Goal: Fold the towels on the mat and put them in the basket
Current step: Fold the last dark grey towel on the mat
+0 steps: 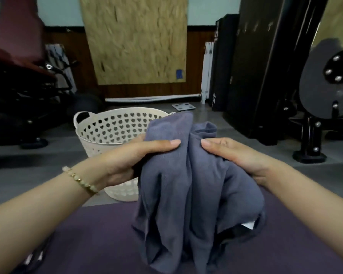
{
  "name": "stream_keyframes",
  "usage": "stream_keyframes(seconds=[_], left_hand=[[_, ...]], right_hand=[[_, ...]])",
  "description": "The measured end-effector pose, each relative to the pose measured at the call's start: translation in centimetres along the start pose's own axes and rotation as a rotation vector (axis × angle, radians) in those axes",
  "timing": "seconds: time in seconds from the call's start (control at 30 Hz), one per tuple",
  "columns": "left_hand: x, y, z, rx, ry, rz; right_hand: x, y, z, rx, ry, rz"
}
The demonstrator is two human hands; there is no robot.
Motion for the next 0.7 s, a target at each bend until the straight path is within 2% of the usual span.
stream_keyframes(seconds=[0.1,0.2,0.33,0.47,0.57,0.63,0.7], left_hand=[[-3.3,-1.1,2.2,-0.095,0.063,-0.014],[-4.8,-0.3,4.5,-0.291,0.105,-0.011],[-4.8,5.3,8.2,-0.399,0.067,0.106],[-3.6,15.1,11.5,-0.214,-0.021,0.312],[-2.6,22.7,14.6,0.018,-0.122,0.375],[-1.5,26.2,17.2,0.116,-0.268,0.341],[0.0,28.3,19.9,0.126,-0.453,0.284]], right_hand=[[0.6,2.6,-2.8,0.016,0.078,0.002],[1.8,3.6,-5.4,0.021,0.112,-0.018],[4.7,-1.8,-6.5,-0.022,0.182,-0.206],[7.1,-12.5,-5.0,-0.297,0.217,-0.497],[7.9,-19.7,-2.7,-0.437,0.149,-0.601],[8.7,-22.8,-1.1,-0.512,0.067,-0.608],[10.9,-24.6,0.8,-0.54,-0.121,-0.486]])
Point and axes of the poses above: each hand's wrist, its own x-axis towards the middle knuckle, its own z-axis out of the back of the hand, y = z × x, the point moved 5 cm from there along x, towards the middle knuckle, and after that the axes turned 2 degrees about z, right-handed, at the moved point
